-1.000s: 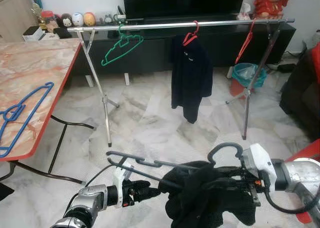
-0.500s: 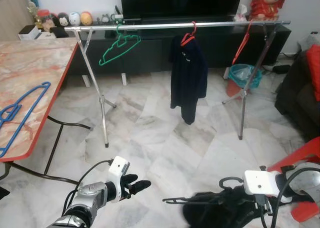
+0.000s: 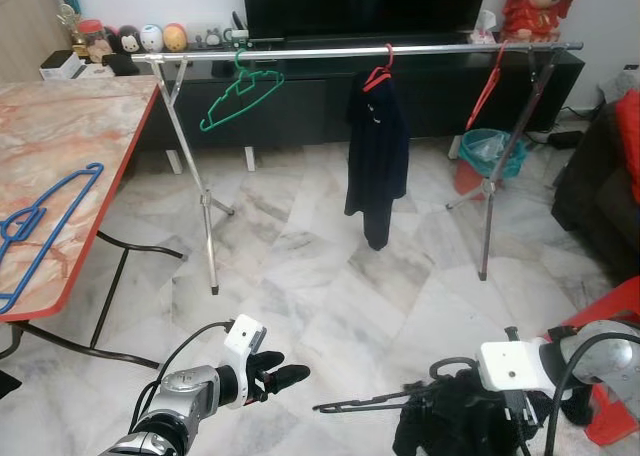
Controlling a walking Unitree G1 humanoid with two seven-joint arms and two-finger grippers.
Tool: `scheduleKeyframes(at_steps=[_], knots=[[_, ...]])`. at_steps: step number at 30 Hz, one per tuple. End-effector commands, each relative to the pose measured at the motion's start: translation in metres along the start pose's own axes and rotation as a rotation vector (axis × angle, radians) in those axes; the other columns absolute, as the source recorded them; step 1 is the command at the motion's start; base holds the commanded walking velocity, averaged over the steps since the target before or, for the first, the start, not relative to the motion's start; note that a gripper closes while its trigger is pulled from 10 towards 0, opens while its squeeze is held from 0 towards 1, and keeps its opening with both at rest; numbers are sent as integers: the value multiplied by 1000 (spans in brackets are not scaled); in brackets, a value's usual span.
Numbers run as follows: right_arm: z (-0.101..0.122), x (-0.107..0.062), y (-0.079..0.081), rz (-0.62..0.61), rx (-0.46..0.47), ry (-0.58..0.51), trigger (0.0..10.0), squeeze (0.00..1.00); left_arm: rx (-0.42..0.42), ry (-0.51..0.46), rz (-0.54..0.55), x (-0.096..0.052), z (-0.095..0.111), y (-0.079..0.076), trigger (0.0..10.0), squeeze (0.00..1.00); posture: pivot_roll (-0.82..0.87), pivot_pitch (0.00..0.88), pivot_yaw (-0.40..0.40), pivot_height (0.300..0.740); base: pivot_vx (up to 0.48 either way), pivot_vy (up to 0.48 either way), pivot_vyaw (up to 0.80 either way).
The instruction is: Hang hanger
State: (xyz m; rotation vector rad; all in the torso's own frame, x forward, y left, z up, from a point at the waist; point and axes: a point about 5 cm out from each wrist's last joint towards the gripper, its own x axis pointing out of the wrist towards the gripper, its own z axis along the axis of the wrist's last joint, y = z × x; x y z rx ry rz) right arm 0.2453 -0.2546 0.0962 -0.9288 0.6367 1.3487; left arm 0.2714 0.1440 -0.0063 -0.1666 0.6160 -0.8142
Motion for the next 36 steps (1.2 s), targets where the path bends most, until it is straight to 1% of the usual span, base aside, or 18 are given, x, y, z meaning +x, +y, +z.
scheduleKeyframes(at_steps=[1,6,8,9,10,12,16,17,19,22,23,26,31,36], knots=[[5,-9,-9,-17,-32,-10,10000,0,17,19,-7,0,-3,-1,10000,0,-83,0,-6,740,0,0,0],[16,-14,-10,14,-36,-89,10000,0,40,52,22,0,-10,-2,10000,0,-82,0,-7,740,0,0,0],[21,-15,-12,17,-45,-113,10000,0,55,67,57,0,-12,0,10000,0,-82,0,-7,740,0,0,0],[24,-17,-12,31,-64,-114,10000,0,79,110,96,-2,-19,1,10000,0,-82,0,-7,740,0,0,0],[25,-17,-13,36,-69,-114,10000,0,86,122,106,-2,-20,2,10000,0,-82,0,-7,740,0,0,0],[28,-20,-15,42,-79,-117,10000,0,59,127,89,-3,-26,0,10000,0,-85,0,-4,740,0,0,0],[30,-23,-16,54,-86,-120,10000,0,53,137,62,-4,-30,-2,10000,0,-87,0,-3,740,0,0,0],[33,-26,-19,60,-93,-126,10000,0,41,133,42,-4,-32,-4,10000,0,-89,0,-5,740,0,0,0],[35,-27,-20,61,-99,-128,10000,0,35,128,34,-4,-32,-5,10000,0,-88,0,-6,740,0,0,0],[39,-29,-24,62,-109,-132,10000,0,36,118,42,-3,-31,-5,10000,0,-85,0,-7,740,0,0,0],[42,-31,-28,57,-119,-136,10000,0,32,98,56,-2,-29,-4,10000,0,-86,0,-7,740,0,0,0],[47,-34,-33,53,-134,-145,10000,0,24,66,58,-1,-25,-5,10000,0,-86,0,-7,740,0,0,0],[54,-41,-38,50,-142,-175,10000,0,5,16,69,1,-19,-4,10000,0,-84,0,-9,740,0,0,0],[57,-49,-41,47,-139,-193,10000,0,-8,25,61,0,-21,-5,10000,0,-87,0,-9,740,0,0,0]])
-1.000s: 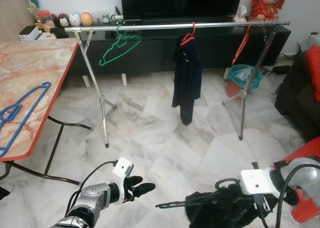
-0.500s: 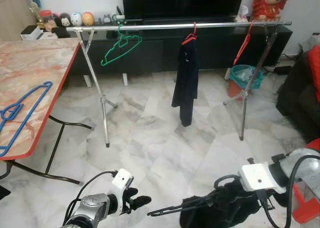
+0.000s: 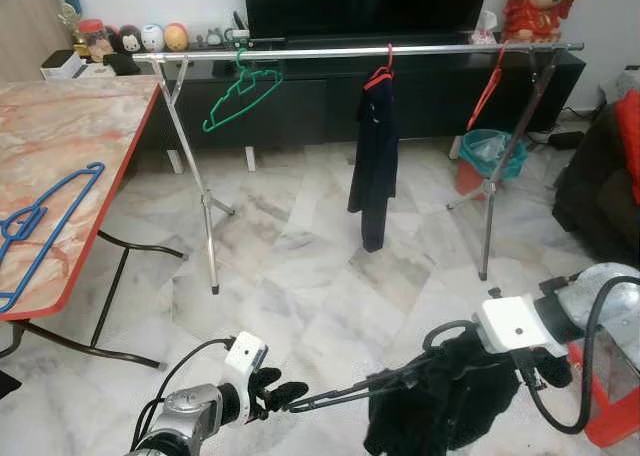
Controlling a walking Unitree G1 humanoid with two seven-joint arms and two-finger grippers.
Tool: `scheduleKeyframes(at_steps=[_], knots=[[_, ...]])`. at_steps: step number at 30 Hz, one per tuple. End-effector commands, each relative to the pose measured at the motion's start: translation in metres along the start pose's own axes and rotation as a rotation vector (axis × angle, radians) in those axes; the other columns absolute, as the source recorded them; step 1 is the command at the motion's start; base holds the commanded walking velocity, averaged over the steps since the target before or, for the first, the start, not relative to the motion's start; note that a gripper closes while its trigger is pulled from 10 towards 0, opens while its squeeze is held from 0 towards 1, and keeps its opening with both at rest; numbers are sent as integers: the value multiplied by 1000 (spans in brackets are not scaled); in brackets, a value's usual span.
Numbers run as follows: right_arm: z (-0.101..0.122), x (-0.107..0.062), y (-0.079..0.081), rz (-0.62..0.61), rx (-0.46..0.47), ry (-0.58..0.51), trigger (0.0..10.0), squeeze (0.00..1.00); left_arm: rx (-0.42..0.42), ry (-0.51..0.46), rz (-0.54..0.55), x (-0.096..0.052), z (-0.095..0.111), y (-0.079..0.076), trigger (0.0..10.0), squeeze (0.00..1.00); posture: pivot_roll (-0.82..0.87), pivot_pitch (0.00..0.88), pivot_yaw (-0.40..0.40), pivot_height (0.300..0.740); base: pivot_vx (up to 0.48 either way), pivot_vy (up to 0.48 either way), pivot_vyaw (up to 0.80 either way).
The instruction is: Hang hanger
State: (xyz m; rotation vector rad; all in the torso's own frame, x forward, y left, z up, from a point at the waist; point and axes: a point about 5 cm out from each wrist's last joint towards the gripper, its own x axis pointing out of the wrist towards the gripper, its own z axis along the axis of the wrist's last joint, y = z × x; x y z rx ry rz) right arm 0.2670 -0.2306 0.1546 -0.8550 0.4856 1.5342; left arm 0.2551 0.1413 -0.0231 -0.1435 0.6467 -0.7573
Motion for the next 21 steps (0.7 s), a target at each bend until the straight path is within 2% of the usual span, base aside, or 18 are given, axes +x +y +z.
scheduleKeyframes(at_steps=[1,8,13,14,17,21], knots=[[12,-16,-7,-40,-48,-18,10000,0,-5,3,-2,-1,1,1,10000,0,-87,0,-9,740,0,0,0],[28,-21,-10,-41,-60,-116,10000,0,-1,32,-13,0,-4,-1,10000,0,-91,0,-6,740,0,0,0],[29,-22,-12,-42,-64,-117,10000,0,-16,31,-21,-1,-3,-1,10000,0,-90,0,-7,740,0,0,0],[29,-23,-14,-48,-63,-113,10000,0,-49,26,-54,-2,-3,-1,10000,0,-89,0,-8,740,0,0,0],[29,-24,-16,-48,-62,-114,10000,0,-71,19,-89,-3,-3,-2,10000,0,-87,0,-8,740,0,0,0],[31,-23,-17,-47,-61,-119,10000,0,-110,-46,-109,-3,4,-2,10000,0,-87,0,-9,740,0,0,0]])
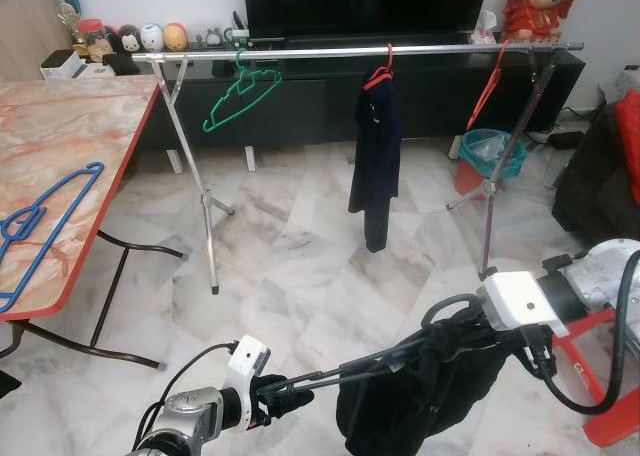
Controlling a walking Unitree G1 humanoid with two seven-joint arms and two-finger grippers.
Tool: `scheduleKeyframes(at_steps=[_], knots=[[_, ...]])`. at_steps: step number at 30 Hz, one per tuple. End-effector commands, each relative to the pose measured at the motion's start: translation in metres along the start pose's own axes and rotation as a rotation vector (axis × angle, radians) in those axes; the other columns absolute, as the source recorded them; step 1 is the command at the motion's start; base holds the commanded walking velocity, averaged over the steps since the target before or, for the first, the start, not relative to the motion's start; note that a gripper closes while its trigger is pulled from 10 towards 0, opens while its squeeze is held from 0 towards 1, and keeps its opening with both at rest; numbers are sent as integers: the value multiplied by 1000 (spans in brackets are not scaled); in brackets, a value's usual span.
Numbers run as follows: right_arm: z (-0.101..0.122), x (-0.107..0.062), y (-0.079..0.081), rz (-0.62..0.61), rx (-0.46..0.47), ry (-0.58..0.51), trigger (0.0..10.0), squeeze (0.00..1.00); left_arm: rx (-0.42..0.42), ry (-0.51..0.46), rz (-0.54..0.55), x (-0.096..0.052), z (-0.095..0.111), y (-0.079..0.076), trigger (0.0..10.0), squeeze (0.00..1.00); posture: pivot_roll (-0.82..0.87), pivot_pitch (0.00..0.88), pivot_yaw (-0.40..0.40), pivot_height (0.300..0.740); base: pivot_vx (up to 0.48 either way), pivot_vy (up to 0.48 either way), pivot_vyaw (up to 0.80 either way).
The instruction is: Hang hanger
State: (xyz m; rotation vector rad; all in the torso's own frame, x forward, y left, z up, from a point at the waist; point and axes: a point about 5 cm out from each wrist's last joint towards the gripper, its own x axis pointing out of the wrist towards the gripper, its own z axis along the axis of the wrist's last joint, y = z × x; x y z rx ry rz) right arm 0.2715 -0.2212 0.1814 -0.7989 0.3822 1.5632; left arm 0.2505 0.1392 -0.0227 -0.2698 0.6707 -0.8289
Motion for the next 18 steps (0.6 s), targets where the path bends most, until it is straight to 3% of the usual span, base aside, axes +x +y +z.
scheduleKeyframes(at_steps=[1,4,5,6,11,12,18], knots=[[9,-8,-7,-28,-31,-21,10000,0,-16,-44,-7,-1,7,2,10000,0,-86,0,-10,740,0,0,0],[10,-9,-7,-28,-29,-23,10000,0,-10,-42,-23,-1,8,1,10000,0,-88,0,-11,740,0,0,0],[10,-9,-9,-30,-29,-24,10000,0,7,-44,-42,0,9,-1,10000,835,-88,0,-11,740,0,0,0],[11,-10,-9,-31,-29,-25,10000,0,13,-48,-46,1,10,-1,10000,1000,-89,0,-11,740,0,0,0],[13,-11,-12,-42,-31,-31,10000,0,39,-61,-48,2,17,-2,10000,1000,-89,0,-12,740,0,0,0],[13,-12,-13,-42,-30,-37,10000,0,66,-72,-27,3,20,-1,10000,0,-88,0,-13,740,0,0,0],[15,-14,-16,-47,-31,-52,10000,0,74,-59,-48,4,23,-2,10000,0,-89,0,-13,740,0,0,0]])
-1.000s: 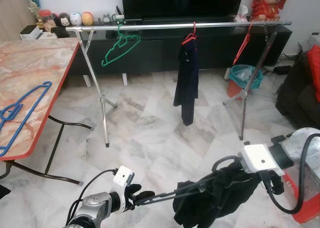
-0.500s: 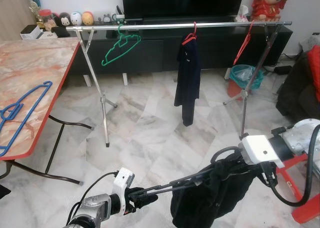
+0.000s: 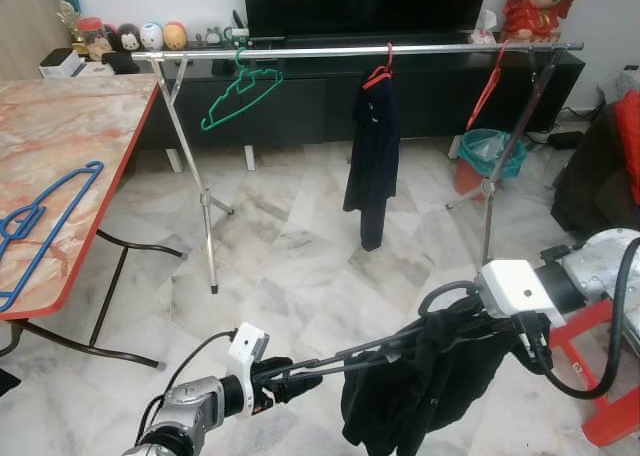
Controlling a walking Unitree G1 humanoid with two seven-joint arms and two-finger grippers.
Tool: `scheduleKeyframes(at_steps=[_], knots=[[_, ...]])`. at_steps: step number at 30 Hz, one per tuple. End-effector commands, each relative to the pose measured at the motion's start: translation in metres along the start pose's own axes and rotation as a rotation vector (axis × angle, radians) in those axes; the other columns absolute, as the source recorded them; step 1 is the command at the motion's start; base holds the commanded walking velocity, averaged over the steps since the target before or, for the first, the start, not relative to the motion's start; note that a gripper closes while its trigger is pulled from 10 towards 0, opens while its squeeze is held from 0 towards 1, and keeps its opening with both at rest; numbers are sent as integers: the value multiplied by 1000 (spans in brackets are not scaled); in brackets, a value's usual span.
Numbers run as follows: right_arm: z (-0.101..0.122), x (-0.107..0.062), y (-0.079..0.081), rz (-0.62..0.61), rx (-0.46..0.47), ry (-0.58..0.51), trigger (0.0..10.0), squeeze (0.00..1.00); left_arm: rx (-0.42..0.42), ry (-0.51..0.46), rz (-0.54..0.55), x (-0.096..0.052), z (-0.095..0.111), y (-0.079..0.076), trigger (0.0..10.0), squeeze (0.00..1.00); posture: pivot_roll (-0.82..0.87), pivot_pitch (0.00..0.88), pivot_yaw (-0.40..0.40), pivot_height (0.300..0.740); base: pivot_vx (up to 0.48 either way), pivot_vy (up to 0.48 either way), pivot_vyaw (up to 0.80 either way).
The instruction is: Hang hanger
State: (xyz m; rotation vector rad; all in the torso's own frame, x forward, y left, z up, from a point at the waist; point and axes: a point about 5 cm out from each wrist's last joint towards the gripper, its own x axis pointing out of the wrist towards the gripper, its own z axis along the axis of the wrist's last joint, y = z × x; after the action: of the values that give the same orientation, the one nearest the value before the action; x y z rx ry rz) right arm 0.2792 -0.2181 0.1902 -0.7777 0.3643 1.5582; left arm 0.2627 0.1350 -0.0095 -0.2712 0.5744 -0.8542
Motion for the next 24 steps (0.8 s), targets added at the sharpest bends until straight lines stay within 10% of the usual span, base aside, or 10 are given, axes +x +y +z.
scheduleKeyframes(at_steps=[1,7,24], knots=[[11,-12,-8,-42,-39,-35,10000,0,-18,100,-22,0,-4,0,10000,0,-90,0,-12,740,0,0,0],[13,-13,-9,-47,-42,-51,10000,0,15,190,-20,-6,-16,1,10000,0,-93,0,-9,740,0,0,0],[9,-11,-13,-59,-21,-51,10000,0,96,1,-85,-1,14,-2,10000,0,-87,0,-13,740,0,0,0]])
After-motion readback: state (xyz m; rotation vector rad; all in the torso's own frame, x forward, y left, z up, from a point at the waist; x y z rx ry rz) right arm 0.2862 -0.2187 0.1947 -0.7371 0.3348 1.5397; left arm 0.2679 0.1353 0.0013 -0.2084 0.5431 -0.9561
